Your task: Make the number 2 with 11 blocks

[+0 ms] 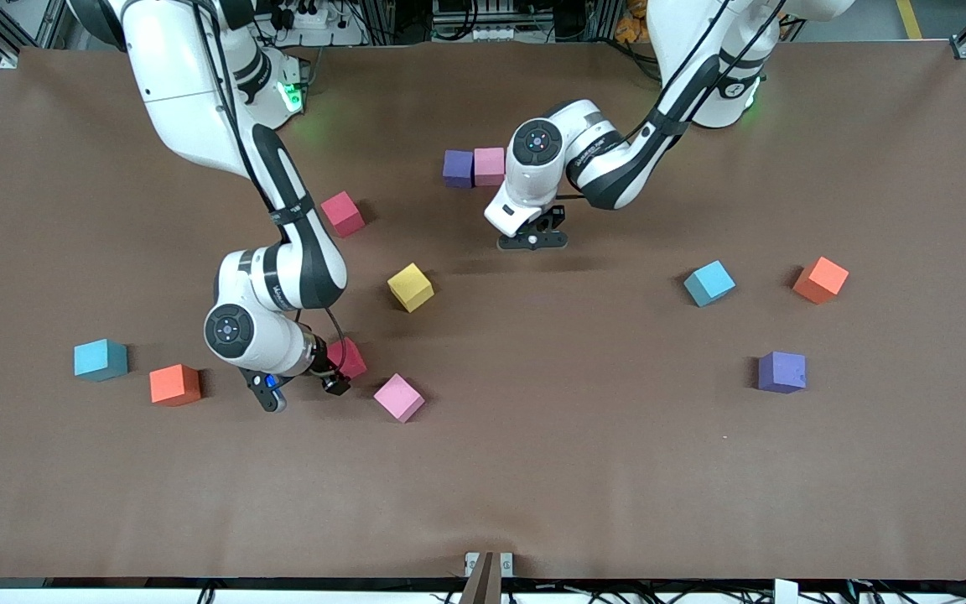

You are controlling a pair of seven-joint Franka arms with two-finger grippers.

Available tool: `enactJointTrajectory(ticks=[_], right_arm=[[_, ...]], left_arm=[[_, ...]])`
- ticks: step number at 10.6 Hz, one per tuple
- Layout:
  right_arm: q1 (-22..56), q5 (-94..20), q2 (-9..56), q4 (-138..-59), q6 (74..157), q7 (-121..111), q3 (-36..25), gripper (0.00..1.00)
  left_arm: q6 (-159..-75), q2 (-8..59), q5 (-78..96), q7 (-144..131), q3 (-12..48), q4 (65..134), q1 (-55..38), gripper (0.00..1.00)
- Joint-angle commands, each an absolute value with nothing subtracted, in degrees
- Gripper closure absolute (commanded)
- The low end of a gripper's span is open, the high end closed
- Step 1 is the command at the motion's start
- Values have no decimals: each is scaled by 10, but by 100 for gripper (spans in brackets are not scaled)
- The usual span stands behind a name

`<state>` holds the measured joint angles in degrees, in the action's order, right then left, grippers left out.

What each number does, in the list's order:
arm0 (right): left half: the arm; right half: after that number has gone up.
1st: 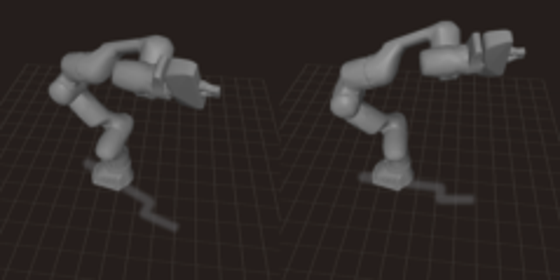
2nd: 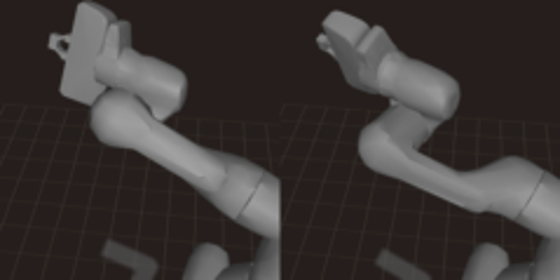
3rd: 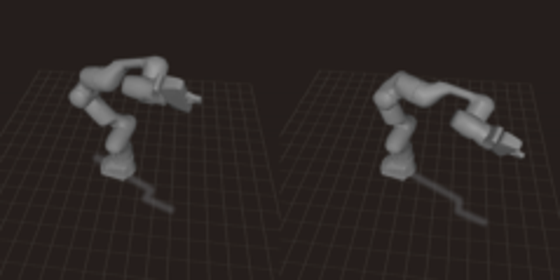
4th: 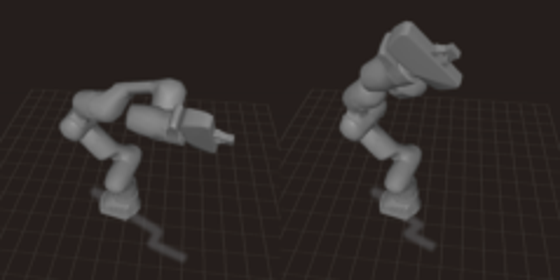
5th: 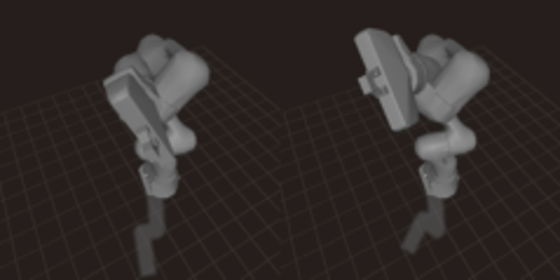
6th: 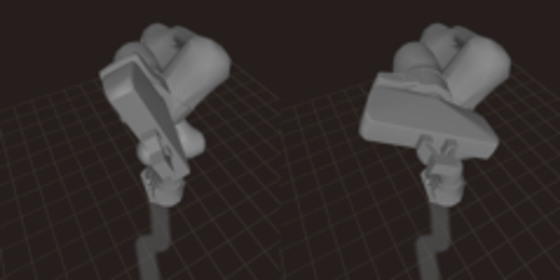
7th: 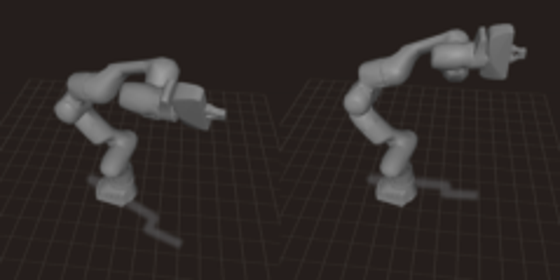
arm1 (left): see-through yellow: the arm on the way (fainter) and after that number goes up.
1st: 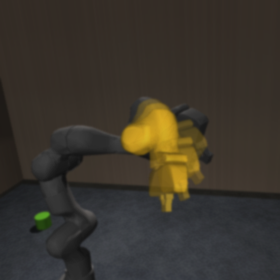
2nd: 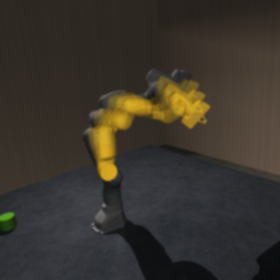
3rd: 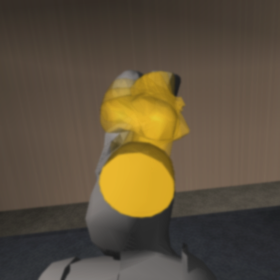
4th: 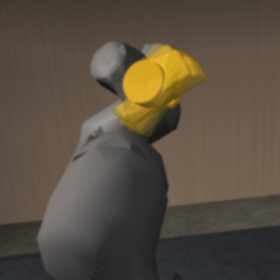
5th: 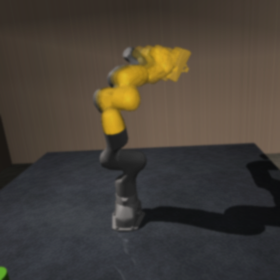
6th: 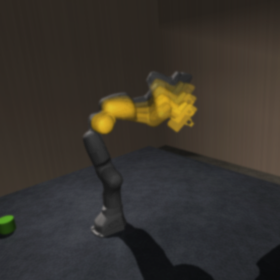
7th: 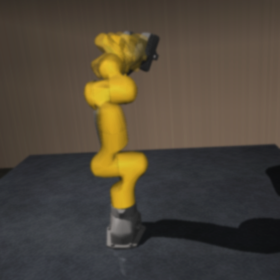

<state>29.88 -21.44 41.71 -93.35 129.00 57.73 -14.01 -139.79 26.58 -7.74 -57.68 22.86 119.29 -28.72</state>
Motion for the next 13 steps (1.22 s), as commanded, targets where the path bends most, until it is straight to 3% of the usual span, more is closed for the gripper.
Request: enactJointTrajectory(ticks=[1, 5, 9, 13], right_arm=[[297, -221, 431, -910, 1287, 581, -137, 20], [301, -221, 431, -910, 1287, 577, -137, 47], [307, -216, 428, -910, 1288, 563, -134, 53], [304, -213, 391, -917, 1282, 450, -133, 52]], left_arm=[[-1407, 252, -76, -588, 227, 1208, -294, 64], [-1407, 252, -75, -588, 229, 1208, -302, 64], [-1406, 253, -76, -588, 229, 1208, -304, 63], [-1404, 255, -76, -588, 229, 1209, -304, 62]])
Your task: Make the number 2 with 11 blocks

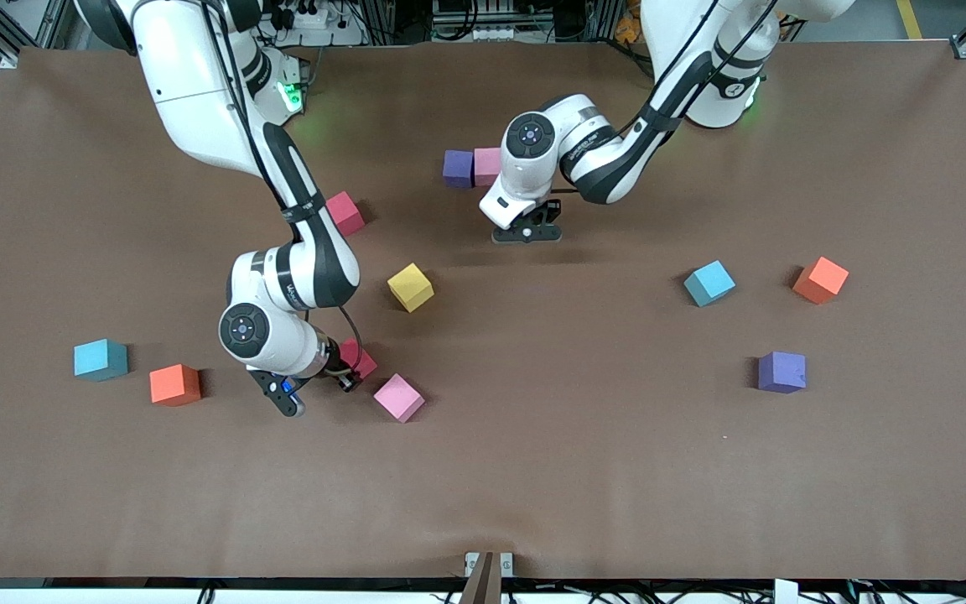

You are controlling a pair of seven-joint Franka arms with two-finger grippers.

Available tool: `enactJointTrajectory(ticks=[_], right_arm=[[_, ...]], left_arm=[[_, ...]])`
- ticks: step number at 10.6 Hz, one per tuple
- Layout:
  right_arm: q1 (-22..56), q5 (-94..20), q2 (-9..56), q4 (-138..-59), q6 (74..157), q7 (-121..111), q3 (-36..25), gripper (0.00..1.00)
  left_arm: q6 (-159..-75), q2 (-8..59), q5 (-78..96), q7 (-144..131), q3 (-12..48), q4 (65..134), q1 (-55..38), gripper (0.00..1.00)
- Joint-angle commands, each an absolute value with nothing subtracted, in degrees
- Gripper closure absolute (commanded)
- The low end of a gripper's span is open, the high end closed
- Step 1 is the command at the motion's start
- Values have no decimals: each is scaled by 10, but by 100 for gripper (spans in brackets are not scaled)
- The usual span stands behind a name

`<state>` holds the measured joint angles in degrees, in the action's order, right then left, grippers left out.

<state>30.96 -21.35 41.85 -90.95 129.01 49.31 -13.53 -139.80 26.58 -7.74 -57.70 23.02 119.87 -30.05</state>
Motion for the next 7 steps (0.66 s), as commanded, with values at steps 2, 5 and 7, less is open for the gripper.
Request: enactJointTrajectory(ticks=[2, 5, 7], right_arm=[[297, -206, 365, -924, 1279, 379, -132, 52], [281, -200, 332, -945, 1278, 254, -132, 52], [277, -179, 320, -950, 1257, 173, -132, 52]], left_arm=[[-1404, 255, -75, -588, 230, 1209, -304, 62], [-1404, 257, -75, -589, 232, 1208, -307, 62], [-1404, 257, -75, -589, 232, 1208, -312, 62]])
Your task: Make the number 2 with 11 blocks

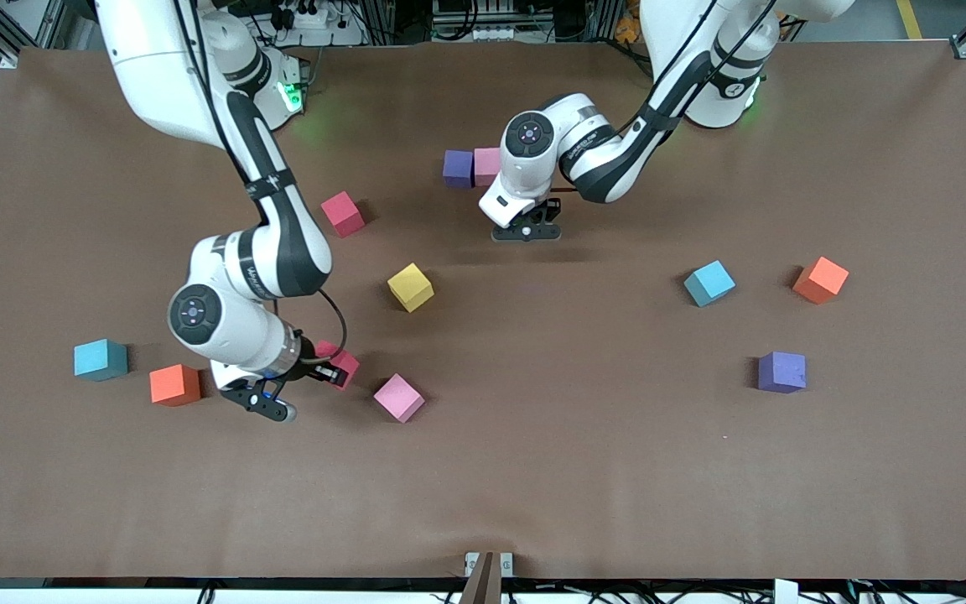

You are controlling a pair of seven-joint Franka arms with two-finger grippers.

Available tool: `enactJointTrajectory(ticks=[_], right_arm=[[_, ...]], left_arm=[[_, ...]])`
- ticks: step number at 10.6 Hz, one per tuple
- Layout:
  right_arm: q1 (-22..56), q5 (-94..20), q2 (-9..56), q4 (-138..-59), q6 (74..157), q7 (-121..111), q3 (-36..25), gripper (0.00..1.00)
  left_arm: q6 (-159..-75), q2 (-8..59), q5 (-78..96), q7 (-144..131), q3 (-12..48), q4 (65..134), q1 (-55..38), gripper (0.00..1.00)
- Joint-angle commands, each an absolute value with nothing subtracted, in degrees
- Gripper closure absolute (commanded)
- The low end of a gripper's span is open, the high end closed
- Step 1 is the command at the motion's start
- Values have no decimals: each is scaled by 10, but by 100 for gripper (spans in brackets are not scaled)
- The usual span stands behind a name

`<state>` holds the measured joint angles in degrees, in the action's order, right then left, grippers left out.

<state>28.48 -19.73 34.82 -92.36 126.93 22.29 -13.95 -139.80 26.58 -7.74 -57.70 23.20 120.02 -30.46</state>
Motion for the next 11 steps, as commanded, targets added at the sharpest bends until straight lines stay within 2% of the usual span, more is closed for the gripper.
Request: enactJointTrajectory(ticks=[1, 3, 4, 5, 6, 9, 11], right_arm=[[274, -158, 312, -950, 1250, 150, -132, 52], [275, -146, 304, -951, 1244, 133, -132, 52], [275, -146, 302, -950, 1237, 132, -132, 52], [275, -146, 300, -951, 1237, 131, -132, 52], [275, -146, 299, -951, 1237, 129, -132, 52], [279, -150, 295, -952, 1232, 145, -132, 52], [281, -150, 294, -952, 1233, 171, -132, 52]], left_arm=[[-1404, 258, -75, -589, 232, 1208, -313, 62], [-1403, 258, -75, -589, 232, 1209, -316, 62], [-1403, 258, -75, -589, 232, 1209, -316, 58], [-1402, 260, -75, -590, 232, 1209, -316, 25], [-1400, 263, -74, -590, 232, 1209, -316, 0], [-1390, 260, -75, -588, 232, 1209, -316, 0], [-1380, 235, -76, -584, 235, 1208, -313, 0]])
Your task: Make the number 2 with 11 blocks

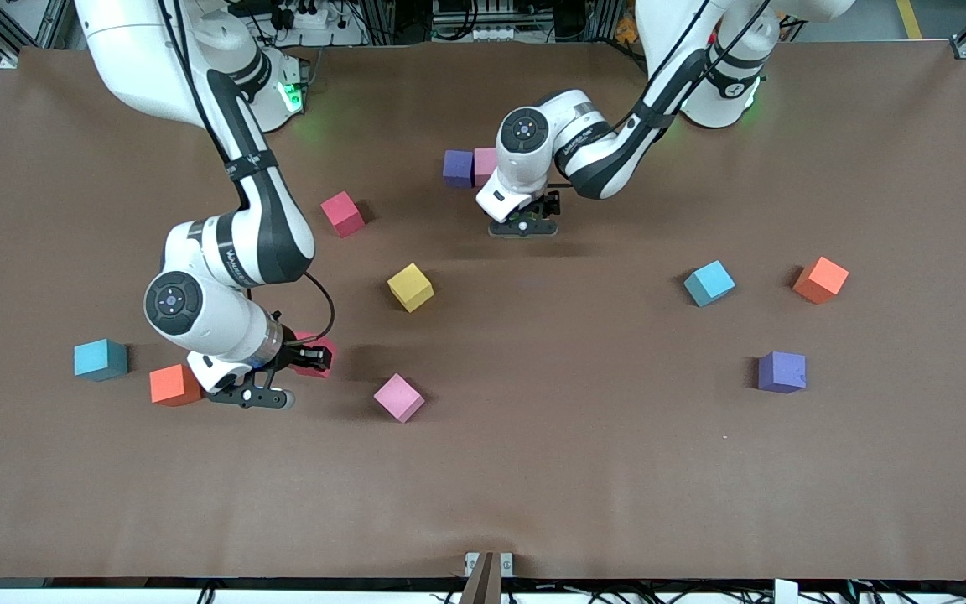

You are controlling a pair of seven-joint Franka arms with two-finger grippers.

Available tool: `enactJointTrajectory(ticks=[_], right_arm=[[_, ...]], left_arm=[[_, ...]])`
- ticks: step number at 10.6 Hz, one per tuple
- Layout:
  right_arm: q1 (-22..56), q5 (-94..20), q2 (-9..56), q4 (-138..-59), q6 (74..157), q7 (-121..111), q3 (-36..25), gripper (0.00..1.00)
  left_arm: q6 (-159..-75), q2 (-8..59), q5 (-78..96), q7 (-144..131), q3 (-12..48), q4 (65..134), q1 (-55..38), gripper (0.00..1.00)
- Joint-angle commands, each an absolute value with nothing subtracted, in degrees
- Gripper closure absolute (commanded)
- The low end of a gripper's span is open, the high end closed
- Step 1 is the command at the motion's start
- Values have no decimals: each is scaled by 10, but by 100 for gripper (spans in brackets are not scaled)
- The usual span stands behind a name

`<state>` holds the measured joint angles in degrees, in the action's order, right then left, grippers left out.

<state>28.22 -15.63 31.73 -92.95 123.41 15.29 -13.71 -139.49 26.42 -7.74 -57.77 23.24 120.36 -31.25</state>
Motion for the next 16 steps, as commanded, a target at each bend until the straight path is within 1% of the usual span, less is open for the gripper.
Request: enactJointTrajectory(ticks=[1, 2, 4, 8, 9, 11, 12, 16], right_arm=[[282, -150, 293, -952, 1233, 172, -132, 52], [284, -150, 292, -952, 1232, 172, -132, 52], [285, -149, 287, -952, 1232, 163, -131, 52], [295, -145, 232, -1003, 1240, -14, -124, 52], [301, -143, 222, -1006, 1240, -62, -121, 52], [324, -100, 205, -1011, 1239, -142, -121, 52], [336, -82, 192, -1026, 1240, -171, -121, 52], [433, -49, 182, -1041, 1238, -264, -121, 52]], left_arm=[[-1355, 209, -76, -579, 235, 1204, -309, 0], [-1336, 181, -76, -557, 235, 1203, -302, 0], [-1326, 142, -77, -462, 236, 1204, -259, 0], [-1321, 127, -77, -328, 243, 1207, -147, 0], [-1301, 123, -77, -302, 243, 1208, -117, 0], [-1279, 118, -77, -220, 243, 1208, -66, 0], [-1276, 116, -77, -188, 243, 1215, -41, 0], [-1278, 96, -128, -71, 242, 1261, 36, 0]])
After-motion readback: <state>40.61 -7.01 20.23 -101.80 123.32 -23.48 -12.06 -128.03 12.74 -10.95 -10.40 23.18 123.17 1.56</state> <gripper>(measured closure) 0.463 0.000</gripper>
